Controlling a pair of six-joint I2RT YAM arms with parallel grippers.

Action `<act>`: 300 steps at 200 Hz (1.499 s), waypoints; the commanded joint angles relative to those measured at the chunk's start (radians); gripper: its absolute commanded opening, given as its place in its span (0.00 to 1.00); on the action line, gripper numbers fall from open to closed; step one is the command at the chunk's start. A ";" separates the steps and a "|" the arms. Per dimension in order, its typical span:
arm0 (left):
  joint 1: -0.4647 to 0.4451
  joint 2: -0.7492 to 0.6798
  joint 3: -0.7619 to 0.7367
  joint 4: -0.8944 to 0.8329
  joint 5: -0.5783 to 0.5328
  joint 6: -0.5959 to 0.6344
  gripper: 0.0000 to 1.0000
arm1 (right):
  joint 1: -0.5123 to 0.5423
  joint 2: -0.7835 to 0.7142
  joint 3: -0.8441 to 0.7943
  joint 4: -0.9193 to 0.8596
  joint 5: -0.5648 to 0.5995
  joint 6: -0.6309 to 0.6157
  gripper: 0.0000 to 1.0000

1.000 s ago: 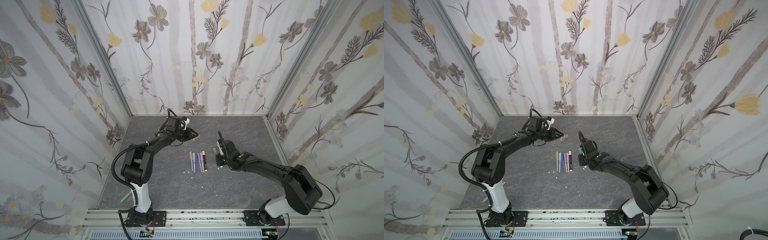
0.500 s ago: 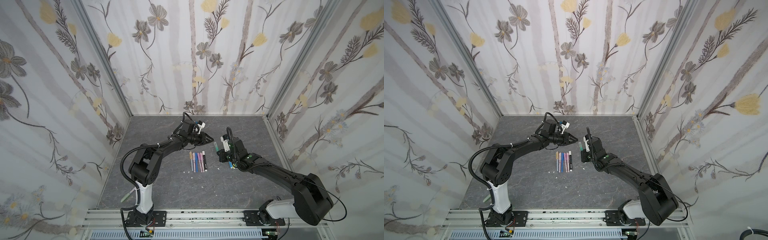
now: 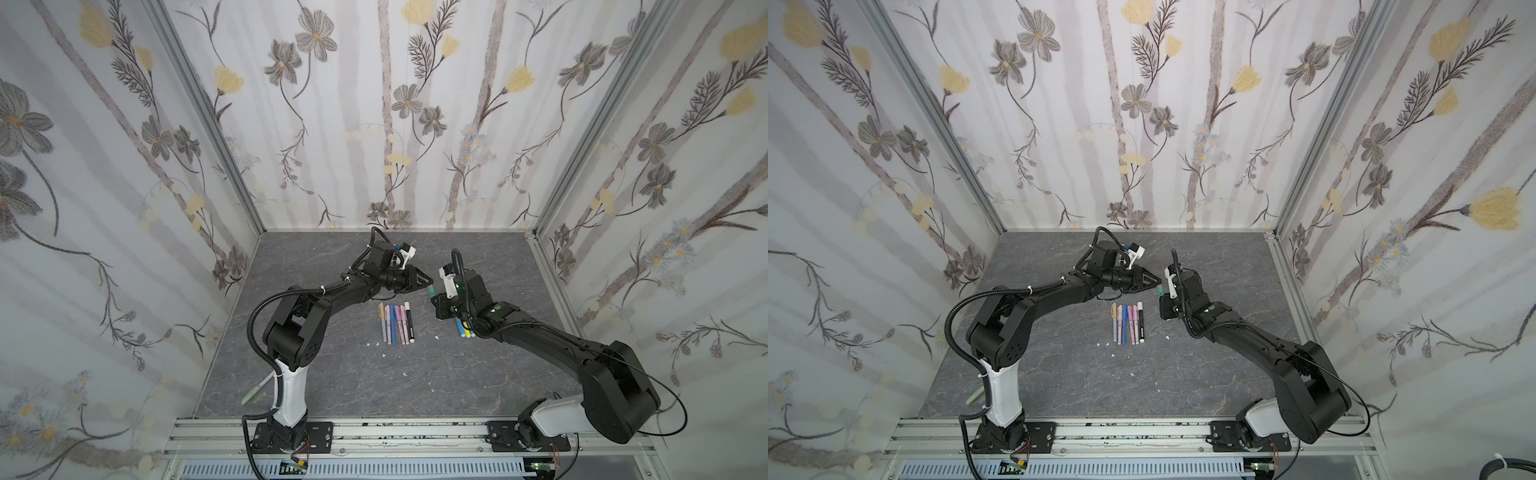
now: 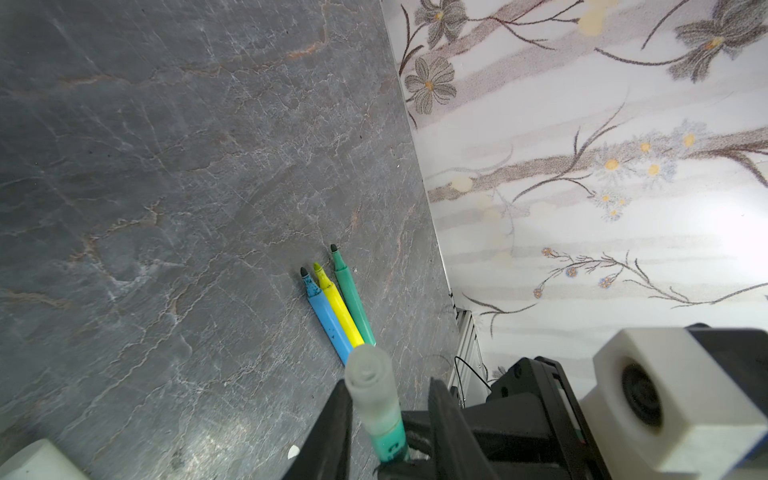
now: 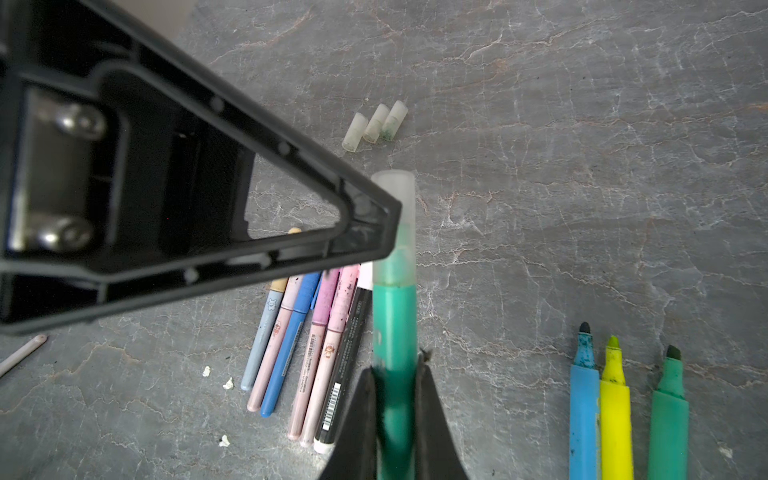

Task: Open the pen caps
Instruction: 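Lift the green highlighter toward the left gripper while the left gripper closes on its cap, then pull the right gripper away from the left gripper, uncapping the green highlighter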

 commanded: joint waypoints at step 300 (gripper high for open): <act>-0.004 0.011 0.055 0.038 0.020 -0.006 0.00 | -0.001 0.046 0.016 0.103 -0.040 0.020 0.08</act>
